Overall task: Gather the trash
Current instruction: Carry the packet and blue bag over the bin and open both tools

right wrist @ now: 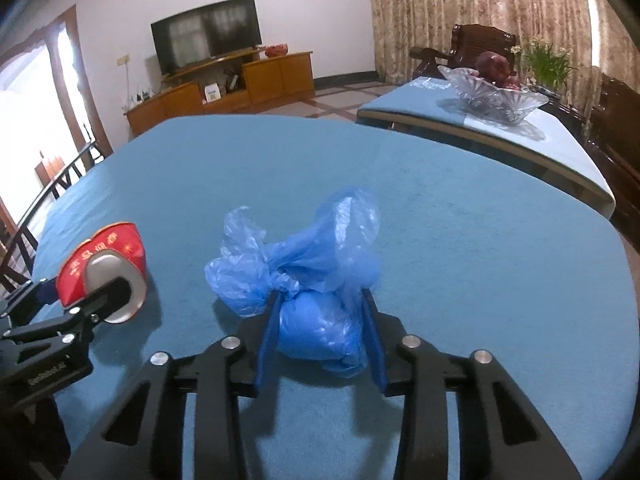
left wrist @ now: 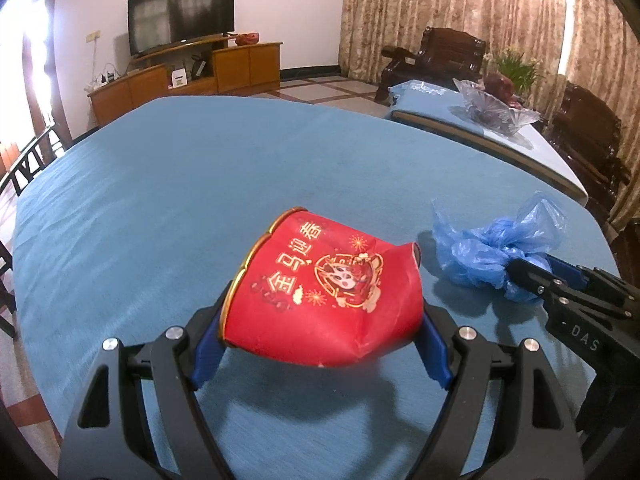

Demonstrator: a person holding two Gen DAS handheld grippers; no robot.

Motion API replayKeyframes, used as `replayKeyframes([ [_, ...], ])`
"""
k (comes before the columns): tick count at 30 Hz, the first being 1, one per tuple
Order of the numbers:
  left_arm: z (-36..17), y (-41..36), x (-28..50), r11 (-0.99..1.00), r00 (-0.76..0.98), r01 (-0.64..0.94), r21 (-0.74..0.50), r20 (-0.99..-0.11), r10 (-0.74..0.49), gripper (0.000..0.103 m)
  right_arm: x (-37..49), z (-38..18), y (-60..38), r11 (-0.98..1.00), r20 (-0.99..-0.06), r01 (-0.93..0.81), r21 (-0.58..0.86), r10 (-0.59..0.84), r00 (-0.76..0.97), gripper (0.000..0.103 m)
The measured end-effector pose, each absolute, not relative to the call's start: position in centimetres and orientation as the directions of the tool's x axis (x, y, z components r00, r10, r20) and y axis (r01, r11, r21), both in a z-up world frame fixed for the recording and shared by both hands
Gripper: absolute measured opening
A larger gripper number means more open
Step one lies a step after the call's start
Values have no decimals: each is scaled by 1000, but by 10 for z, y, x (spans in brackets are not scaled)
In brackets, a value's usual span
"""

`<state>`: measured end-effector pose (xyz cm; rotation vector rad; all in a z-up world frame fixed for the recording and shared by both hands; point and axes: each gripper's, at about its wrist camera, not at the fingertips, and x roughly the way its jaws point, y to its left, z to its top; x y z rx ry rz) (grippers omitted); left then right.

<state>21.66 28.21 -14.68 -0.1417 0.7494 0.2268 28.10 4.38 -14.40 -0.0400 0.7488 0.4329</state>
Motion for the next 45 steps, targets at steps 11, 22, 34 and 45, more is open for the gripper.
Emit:
replayKeyframes([
  [11,-114,246,203,980,754,-193,-53,-647,114,77,247,-96,1,939,-594,-329,97,320,738,37],
  [22,-70,179,182,994,792,-92,-55,-609,40,77,207,-49,-60,966,-537,-243,88,251,805,37],
  [34,-38,108,160,998,821,11,-59,-569,-43,77,157,-18,-126,986,-489,-147,82,168,856,37],
  [45,-27,38,153,991,823,120,-52,-554,-129,77,124,-4,-192,996,-462,-35,79,68,884,37],
])
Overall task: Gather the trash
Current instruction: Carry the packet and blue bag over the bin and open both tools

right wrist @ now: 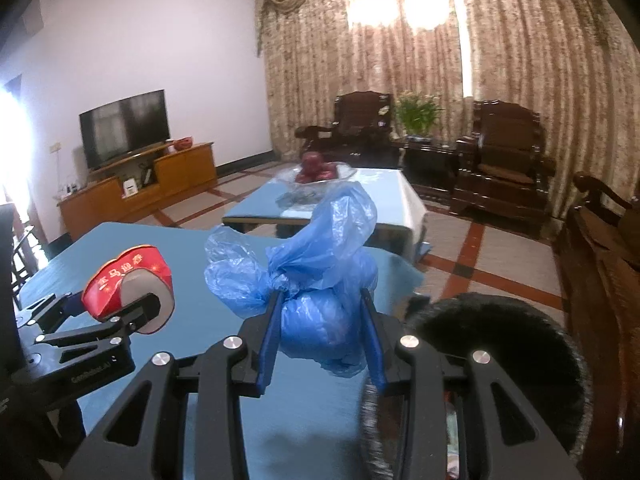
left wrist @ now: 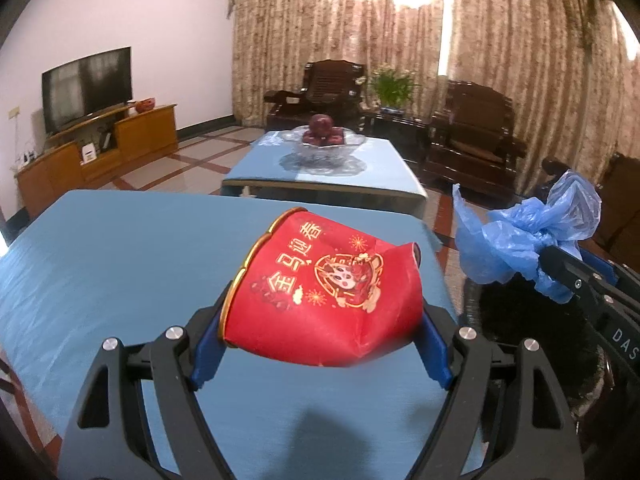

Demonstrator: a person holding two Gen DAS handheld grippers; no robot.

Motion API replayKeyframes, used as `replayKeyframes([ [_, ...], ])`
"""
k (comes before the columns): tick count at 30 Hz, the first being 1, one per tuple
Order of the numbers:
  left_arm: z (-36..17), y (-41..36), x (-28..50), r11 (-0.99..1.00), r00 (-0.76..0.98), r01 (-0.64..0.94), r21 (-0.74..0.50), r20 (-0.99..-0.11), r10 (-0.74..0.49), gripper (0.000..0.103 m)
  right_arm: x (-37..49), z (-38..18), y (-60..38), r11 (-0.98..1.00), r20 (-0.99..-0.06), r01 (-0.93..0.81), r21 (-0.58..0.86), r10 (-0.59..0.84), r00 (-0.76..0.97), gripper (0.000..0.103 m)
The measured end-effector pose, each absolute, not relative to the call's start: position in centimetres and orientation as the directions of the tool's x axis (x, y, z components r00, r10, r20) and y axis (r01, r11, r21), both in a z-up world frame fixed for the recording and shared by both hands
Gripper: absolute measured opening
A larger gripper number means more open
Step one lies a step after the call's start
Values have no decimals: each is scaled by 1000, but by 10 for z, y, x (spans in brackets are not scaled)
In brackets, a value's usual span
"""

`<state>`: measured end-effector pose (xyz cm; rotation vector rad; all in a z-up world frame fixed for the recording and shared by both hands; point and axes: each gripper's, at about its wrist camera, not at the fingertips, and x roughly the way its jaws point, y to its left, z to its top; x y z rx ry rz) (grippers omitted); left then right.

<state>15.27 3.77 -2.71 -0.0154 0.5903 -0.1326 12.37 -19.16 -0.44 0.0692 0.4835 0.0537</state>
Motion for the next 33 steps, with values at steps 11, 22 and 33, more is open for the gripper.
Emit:
replayKeyframes([
  [11,-32,-55,146,959,789,277,-59,-556,-262,77,95,-6,-270,991,-465,124,55,-85,881,37],
  [22,-60,-144,160,904,727,419,-84,-565,-389,77,95,-25,-350,964,-497,261,50,-203,844,37],
  [33,-104,-195,177,877,681,472,-95,-593,-431,77,108,-74,-397,943,-568,328,47,-245,786,37],
])
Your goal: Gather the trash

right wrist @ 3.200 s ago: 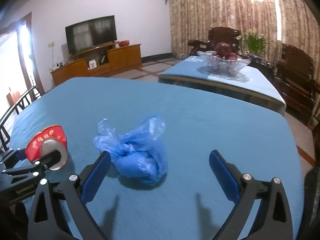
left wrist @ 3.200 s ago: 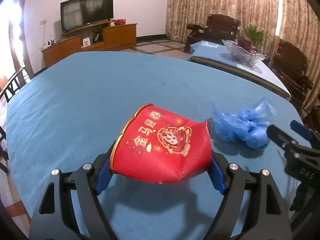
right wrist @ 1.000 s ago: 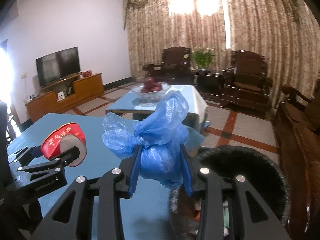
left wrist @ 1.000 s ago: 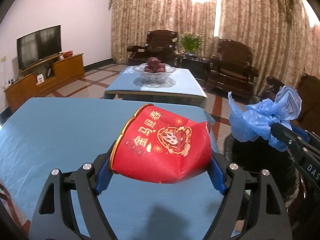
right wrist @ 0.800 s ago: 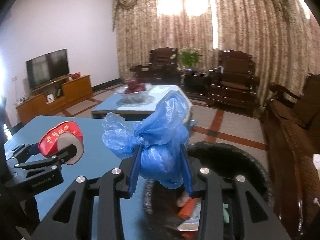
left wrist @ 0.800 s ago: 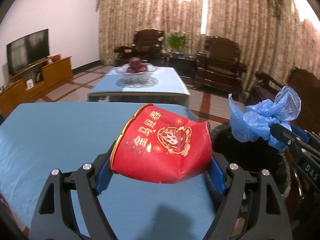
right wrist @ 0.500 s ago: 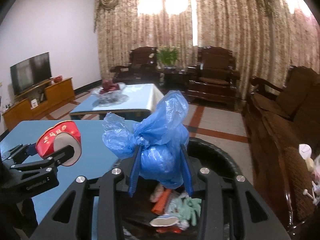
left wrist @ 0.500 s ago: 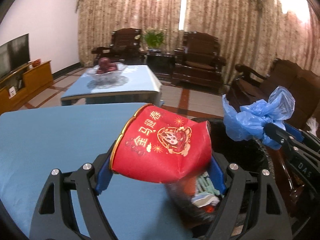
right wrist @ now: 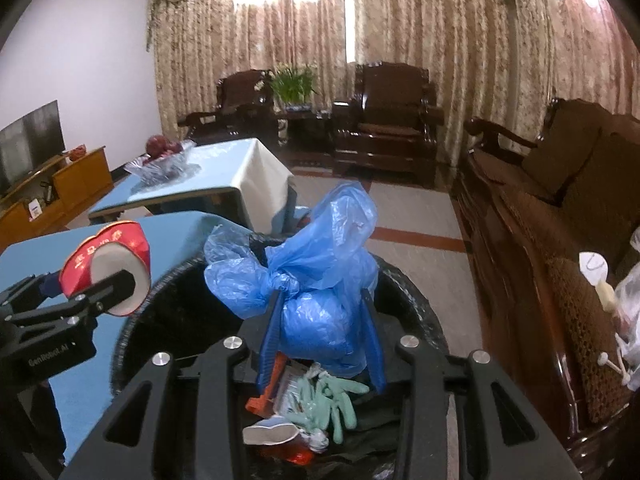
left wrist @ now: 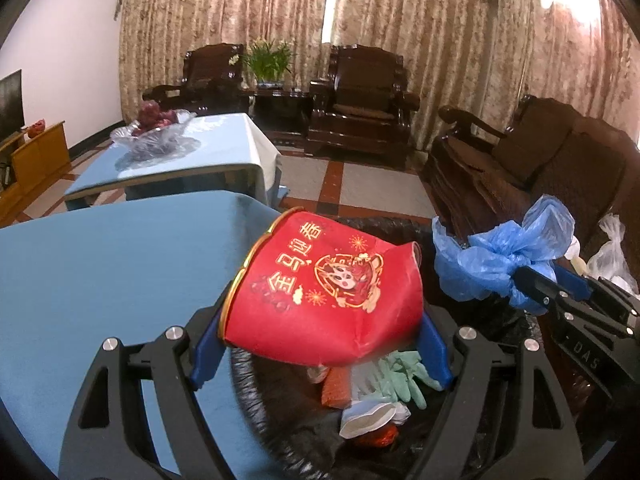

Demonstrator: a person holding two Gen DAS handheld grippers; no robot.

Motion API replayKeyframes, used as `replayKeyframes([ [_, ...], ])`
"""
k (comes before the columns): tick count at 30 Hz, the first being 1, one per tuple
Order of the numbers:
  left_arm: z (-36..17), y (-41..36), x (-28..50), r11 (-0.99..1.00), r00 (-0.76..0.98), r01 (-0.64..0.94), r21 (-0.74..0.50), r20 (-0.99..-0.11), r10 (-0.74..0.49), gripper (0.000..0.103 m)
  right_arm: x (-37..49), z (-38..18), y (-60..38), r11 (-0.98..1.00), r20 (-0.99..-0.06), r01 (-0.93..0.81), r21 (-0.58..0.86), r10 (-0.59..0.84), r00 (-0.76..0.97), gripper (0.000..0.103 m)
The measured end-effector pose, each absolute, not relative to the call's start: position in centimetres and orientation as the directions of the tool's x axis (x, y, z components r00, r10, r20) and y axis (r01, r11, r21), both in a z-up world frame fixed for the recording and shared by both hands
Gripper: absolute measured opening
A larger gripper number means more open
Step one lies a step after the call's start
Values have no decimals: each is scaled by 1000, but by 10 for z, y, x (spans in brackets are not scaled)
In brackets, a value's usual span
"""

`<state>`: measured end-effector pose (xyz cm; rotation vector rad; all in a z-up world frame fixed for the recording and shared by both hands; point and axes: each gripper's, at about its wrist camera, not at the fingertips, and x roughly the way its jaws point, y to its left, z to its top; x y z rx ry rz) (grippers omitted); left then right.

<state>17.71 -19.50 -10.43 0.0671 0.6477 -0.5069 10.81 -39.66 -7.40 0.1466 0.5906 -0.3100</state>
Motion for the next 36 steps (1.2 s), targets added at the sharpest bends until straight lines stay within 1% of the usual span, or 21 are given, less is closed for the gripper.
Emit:
replayKeyframes([
  [6,-122,-212,192,865,647,492,-96,-625,-437,77,118,-93,-408,938,-601,344,35,-256,757,38],
  [9,-128,-222,200,850,614,515,-108,-646,-454,79,123,-102,-411,935,-619,355,5,-276,735,46],
  [10,-128,-223,202,846,606,520,-114,-649,-460,81,122,-105,-411,933,-623,360,-1,-282,730,55],
  [11,-127,-225,203,844,603,523,-118,-648,-465,84,121,-107,-413,931,-624,364,-4,-287,727,61],
  [12,-126,-225,203,841,601,527,-125,-645,-473,86,120,-107,-413,929,-620,371,-7,-295,727,64],
  [13,-125,-223,203,838,598,530,-130,-643,-478,88,118,-108,-414,925,-618,380,-13,-306,724,74],
  [14,-124,-223,203,835,595,534,-135,-642,-484,88,117,-107,-414,922,-615,387,-19,-316,723,79],
  [15,-124,-222,203,835,595,534,-134,-641,-484,88,116,-107,-415,920,-611,392,-23,-323,722,80],
  [17,-122,-220,202,836,598,531,-136,-639,-484,88,111,-106,-416,915,-606,403,-25,-335,721,90],
  [18,-120,-216,202,839,602,526,-139,-636,-483,88,109,-105,-416,914,-604,405,-24,-336,723,91],
  [20,-115,-210,200,844,612,517,-142,-628,-481,89,104,-100,-414,915,-600,403,-12,-329,729,97],
  [27,-84,-169,191,873,667,467,-138,-594,-451,91,88,-72,-392,929,-573,369,30,-286,768,97],
  [31,-67,-140,176,897,705,425,-123,-577,-413,94,74,-54,-375,939,-554,337,62,-248,794,97],
  [36,-50,-108,155,919,737,379,-109,-564,-371,95,55,-27,-350,951,-519,298,81,-215,827,97],
])
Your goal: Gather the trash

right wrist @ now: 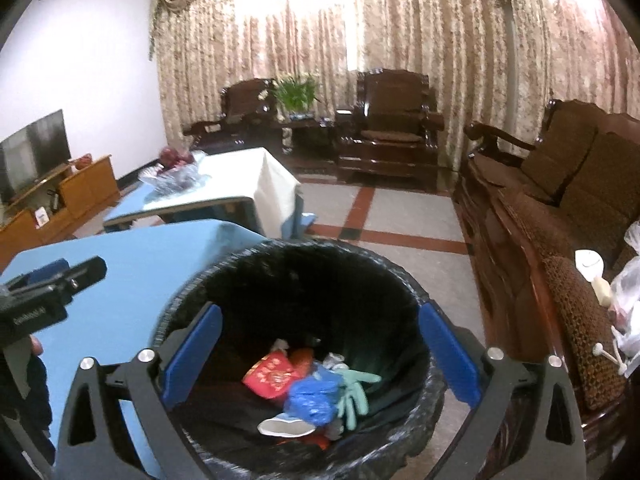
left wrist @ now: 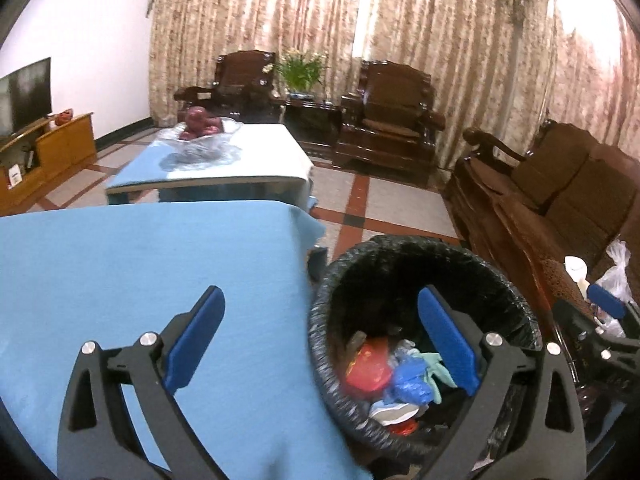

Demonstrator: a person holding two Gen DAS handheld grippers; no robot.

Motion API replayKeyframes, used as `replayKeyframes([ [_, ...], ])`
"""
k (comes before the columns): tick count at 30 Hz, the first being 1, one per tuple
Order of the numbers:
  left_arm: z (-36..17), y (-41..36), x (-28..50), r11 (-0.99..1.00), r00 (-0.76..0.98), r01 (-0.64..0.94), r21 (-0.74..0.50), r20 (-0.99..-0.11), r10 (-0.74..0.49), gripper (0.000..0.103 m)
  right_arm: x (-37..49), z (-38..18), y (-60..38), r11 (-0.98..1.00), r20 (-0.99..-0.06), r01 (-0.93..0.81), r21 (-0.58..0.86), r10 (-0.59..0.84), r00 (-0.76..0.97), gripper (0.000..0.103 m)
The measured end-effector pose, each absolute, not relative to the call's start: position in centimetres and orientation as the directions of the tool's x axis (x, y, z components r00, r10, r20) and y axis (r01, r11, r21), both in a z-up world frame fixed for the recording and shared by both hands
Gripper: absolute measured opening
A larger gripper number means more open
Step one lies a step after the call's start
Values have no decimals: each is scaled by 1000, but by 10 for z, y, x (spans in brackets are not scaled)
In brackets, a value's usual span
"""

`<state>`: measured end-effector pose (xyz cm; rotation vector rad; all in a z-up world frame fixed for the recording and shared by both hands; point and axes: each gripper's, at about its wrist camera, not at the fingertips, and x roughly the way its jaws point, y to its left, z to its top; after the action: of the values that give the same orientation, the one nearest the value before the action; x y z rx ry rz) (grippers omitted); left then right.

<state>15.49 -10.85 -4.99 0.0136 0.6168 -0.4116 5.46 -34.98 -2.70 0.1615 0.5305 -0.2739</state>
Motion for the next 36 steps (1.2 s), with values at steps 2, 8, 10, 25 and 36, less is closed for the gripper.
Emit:
replayKeyframes([
  [2,-42,-98,144,926,752,367,-94,-556,-354,95,47,-18,-341,954,-508,287,91,-204,837,97],
  [8,-22,-70,112,939,776,335,-76,-543,-321,95,26,0,-316,962,-490,257,91,-181,853,97],
  [10,-15,-65,102,944,781,325,-62,-545,-305,95,21,5,-310,964,-488,250,88,-177,855,97],
  [25,19,-37,39,944,812,328,-24,-504,-295,95,-20,39,-273,977,-435,206,58,-161,886,97],
  [36,48,-21,9,950,849,311,-22,-443,-288,95,-39,62,-253,986,-381,165,37,-139,914,97],
])
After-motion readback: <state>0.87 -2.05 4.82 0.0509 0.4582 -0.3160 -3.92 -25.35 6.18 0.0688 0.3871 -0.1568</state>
